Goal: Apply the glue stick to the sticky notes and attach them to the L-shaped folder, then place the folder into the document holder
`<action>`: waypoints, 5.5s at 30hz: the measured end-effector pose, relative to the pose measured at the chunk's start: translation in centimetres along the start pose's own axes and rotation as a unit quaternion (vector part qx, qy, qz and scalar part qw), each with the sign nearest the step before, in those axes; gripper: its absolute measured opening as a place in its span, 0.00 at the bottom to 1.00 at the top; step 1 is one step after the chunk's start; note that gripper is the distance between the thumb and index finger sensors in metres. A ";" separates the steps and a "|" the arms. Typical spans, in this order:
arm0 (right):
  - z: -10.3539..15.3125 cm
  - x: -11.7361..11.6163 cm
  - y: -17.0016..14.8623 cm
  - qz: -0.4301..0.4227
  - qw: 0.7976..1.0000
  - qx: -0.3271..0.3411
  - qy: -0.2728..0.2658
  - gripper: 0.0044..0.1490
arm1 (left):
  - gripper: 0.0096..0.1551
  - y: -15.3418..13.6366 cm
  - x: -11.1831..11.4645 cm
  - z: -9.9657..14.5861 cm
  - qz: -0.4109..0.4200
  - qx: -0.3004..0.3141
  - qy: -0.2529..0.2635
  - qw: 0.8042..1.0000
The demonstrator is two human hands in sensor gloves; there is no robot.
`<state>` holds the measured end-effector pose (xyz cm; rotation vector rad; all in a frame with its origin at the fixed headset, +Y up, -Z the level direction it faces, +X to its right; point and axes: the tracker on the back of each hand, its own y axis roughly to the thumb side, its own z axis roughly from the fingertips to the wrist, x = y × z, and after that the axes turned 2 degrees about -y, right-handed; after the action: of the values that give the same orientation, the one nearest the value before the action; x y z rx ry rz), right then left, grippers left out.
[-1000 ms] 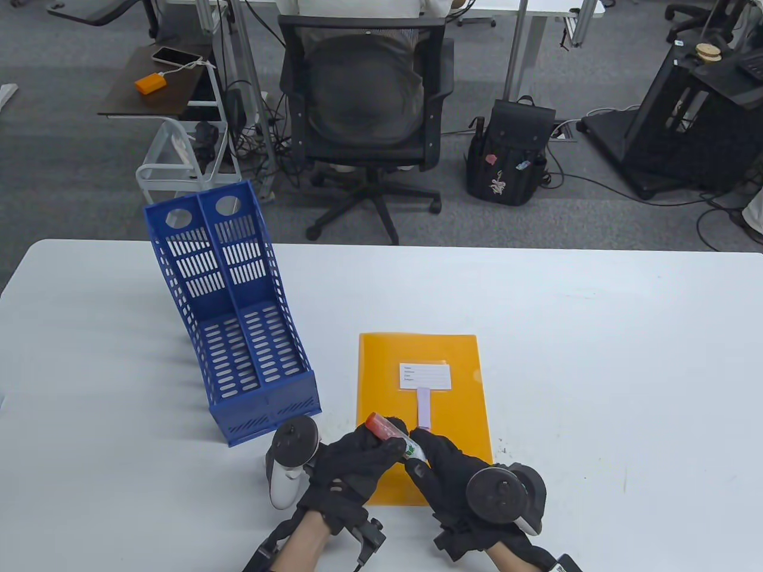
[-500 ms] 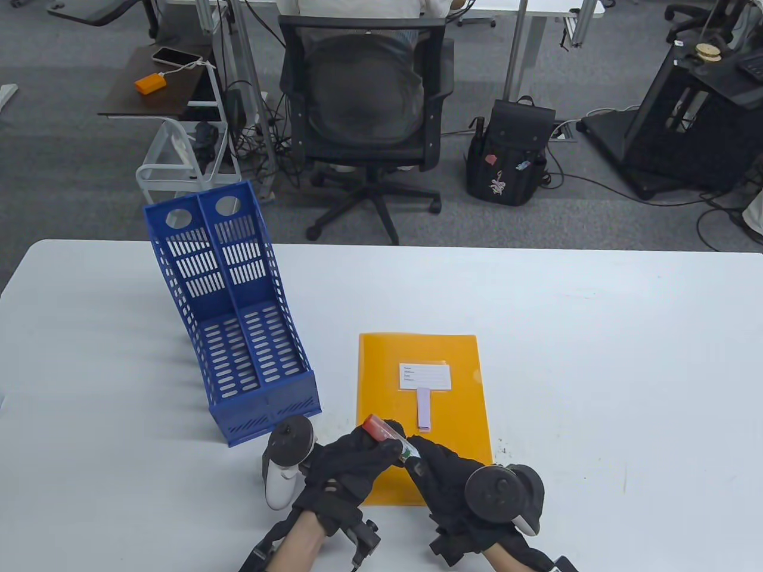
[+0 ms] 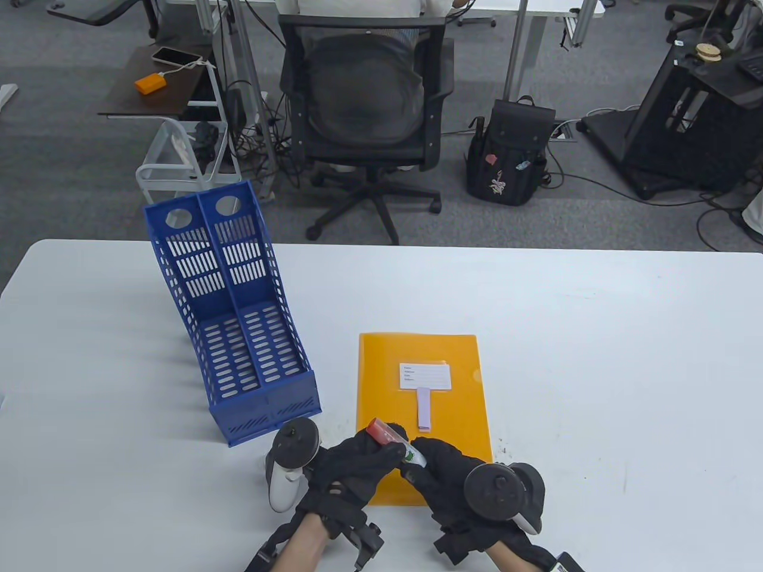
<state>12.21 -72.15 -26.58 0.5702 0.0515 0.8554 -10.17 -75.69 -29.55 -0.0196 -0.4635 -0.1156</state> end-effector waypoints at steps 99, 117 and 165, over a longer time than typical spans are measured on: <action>0.3 -0.6 -1.7 0.053 0.997 -0.022 0.057 0.42 | 0.33 5.2 -7.1 4.2 -0.537 -0.129 0.063 0.831; 0.4 -1.5 -1.3 0.076 0.994 -0.001 0.082 0.42 | 0.41 0.5 -9.0 3.7 -0.689 -0.286 0.035 0.665; 0.3 -0.8 -1.2 0.059 0.996 -0.009 0.064 0.40 | 0.35 2.8 -2.6 -0.5 -0.284 -0.044 0.026 0.957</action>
<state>12.58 -73.46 -27.09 0.5050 0.1283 1.0070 -11.95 -72.62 -31.16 0.0298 -0.3996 -0.7014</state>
